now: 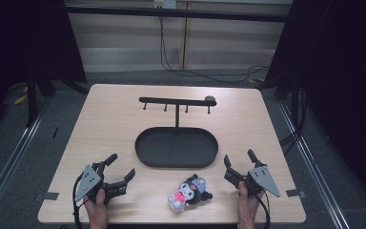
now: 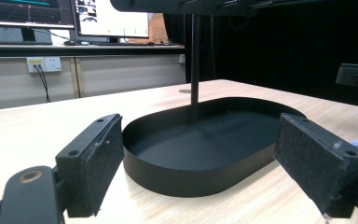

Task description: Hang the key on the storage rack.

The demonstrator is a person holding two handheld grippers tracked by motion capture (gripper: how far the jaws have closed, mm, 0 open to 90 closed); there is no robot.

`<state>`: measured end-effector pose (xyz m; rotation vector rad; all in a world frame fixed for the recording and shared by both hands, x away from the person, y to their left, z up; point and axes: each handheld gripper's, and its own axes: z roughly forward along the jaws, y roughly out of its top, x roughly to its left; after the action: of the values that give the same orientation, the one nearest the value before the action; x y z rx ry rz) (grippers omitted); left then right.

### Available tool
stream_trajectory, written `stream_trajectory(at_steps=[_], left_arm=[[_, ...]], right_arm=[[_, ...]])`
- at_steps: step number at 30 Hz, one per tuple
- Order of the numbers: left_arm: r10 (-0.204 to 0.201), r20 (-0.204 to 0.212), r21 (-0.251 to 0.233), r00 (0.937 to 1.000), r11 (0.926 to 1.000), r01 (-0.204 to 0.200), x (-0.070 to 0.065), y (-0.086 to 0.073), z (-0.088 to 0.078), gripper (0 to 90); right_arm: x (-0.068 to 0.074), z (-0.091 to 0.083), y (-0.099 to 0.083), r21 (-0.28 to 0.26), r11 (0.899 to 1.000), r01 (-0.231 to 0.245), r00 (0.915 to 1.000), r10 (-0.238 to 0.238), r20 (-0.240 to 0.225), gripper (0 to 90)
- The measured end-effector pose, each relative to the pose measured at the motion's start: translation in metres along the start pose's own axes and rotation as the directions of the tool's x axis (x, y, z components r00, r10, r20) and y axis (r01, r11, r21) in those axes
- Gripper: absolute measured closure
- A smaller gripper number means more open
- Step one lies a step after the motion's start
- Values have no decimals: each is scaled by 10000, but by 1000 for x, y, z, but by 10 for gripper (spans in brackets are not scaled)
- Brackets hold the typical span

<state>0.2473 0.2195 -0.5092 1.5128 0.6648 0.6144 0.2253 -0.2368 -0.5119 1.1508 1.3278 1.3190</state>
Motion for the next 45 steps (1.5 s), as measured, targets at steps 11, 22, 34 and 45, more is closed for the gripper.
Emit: stream_trajectory(at_steps=[11, 22, 34, 45], left_arm=[[-43, 30, -88, 10000, 10000, 43, -1, 0, 1, 155], [44, 1, 3, 10000, 10000, -44, 0, 0, 0, 155], [51, 13, -1, 10000, 10000, -51, -1, 0, 0, 155], [120, 33, 22, 9999, 9999, -120, 0, 0, 0, 155]], right_arm=[[3, 3, 3, 960, 9953, 116, 9998, -103, -139, 136], [3, 7, 5, 1453, 9893, 131, 9954, 9, -956, 258], [14, 7, 19, 3537, 9336, 575, 9705, 308, -2392, 356], [25, 24, 44, 5307, 8402, 1115, 9323, 965, -3486, 399]])
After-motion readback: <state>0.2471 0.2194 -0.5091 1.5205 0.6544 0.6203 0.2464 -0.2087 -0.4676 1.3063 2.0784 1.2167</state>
